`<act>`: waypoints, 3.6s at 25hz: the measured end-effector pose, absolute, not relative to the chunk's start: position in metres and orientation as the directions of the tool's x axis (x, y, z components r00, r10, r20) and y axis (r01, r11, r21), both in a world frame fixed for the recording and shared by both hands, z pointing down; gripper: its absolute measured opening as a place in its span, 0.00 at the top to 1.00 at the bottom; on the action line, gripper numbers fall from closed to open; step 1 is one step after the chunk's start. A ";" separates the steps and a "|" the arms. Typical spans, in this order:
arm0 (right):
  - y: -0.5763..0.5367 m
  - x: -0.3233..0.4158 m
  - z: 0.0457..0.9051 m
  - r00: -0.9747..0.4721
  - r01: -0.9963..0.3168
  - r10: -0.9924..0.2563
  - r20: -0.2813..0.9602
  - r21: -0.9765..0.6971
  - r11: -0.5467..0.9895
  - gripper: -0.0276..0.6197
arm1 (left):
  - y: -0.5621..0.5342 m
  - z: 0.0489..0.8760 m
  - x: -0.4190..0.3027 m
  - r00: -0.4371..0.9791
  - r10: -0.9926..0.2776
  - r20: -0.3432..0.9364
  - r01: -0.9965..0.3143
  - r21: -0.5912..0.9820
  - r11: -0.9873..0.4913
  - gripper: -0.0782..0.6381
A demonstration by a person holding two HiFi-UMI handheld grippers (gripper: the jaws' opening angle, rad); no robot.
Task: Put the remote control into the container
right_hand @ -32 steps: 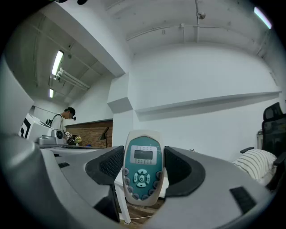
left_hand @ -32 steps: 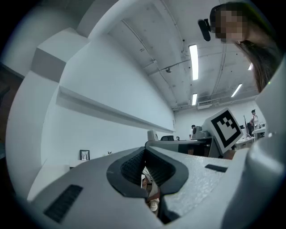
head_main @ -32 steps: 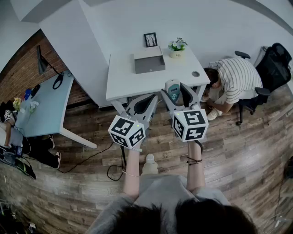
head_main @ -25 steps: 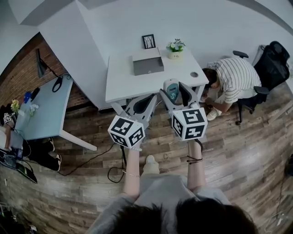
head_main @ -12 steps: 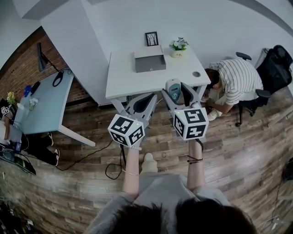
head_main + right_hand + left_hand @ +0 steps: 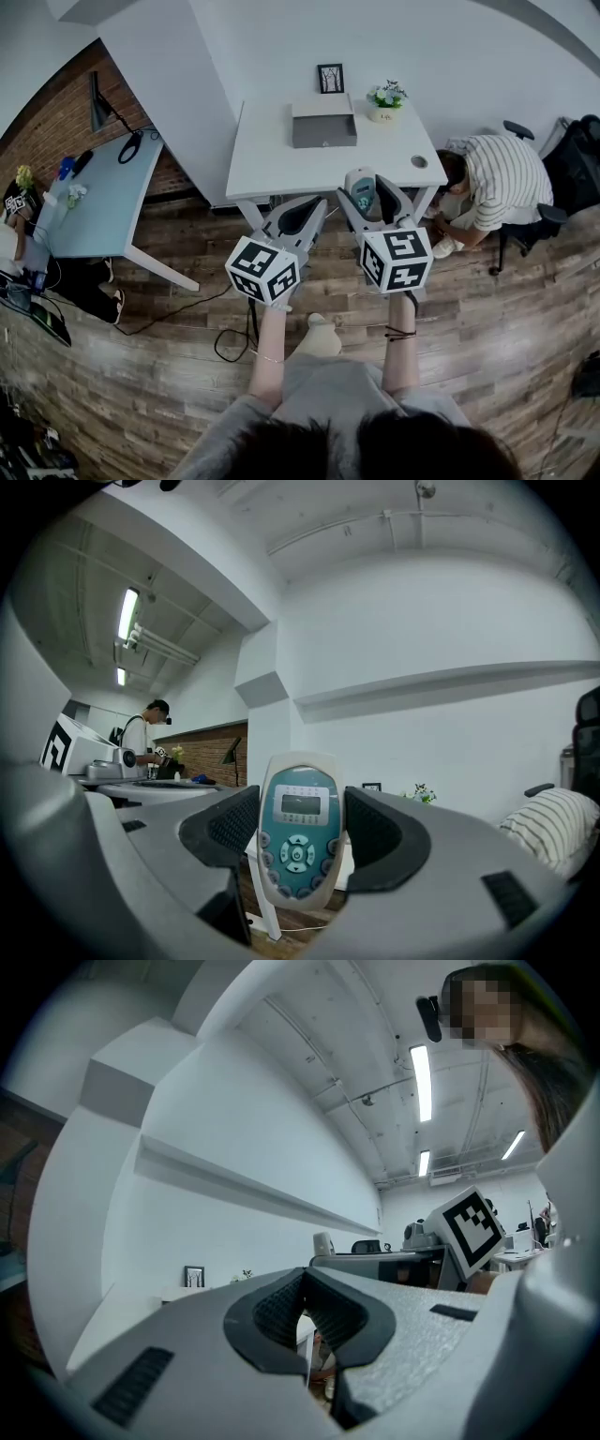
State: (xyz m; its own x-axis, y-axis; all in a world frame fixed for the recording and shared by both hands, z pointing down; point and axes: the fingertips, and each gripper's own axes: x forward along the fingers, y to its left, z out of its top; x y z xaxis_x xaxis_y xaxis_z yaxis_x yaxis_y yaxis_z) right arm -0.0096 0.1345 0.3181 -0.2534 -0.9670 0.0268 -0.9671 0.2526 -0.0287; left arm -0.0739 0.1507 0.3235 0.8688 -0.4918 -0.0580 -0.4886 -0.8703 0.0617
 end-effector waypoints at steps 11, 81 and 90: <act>0.073 0.013 0.324 -0.260 -0.965 -0.965 0.047 -0.032 0.258 0.52 | 0.083 0.328 -0.048 0.877 -0.477 -0.055 -0.472 0.086 -0.877 0.89; -0.249 0.083 0.366 -0.409 -0.908 -0.888 0.210 -0.002 0.418 0.52 | -0.222 0.375 0.000 0.820 -0.571 0.046 -0.569 0.179 -0.803 0.89; -0.296 0.072 0.371 -0.495 -0.857 -0.833 0.248 0.021 0.515 0.52 | -0.271 0.376 -0.002 0.783 -0.619 0.056 -0.617 0.189 -0.764 0.89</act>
State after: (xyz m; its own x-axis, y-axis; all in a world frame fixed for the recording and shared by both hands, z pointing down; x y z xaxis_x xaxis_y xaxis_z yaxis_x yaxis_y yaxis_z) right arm 0.0725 -0.2958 0.3708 -0.4948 -0.8329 0.2480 -0.8567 0.5153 0.0212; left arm -0.0023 -0.2710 0.3762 0.7833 -0.6191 0.0559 -0.6171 -0.7638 0.1893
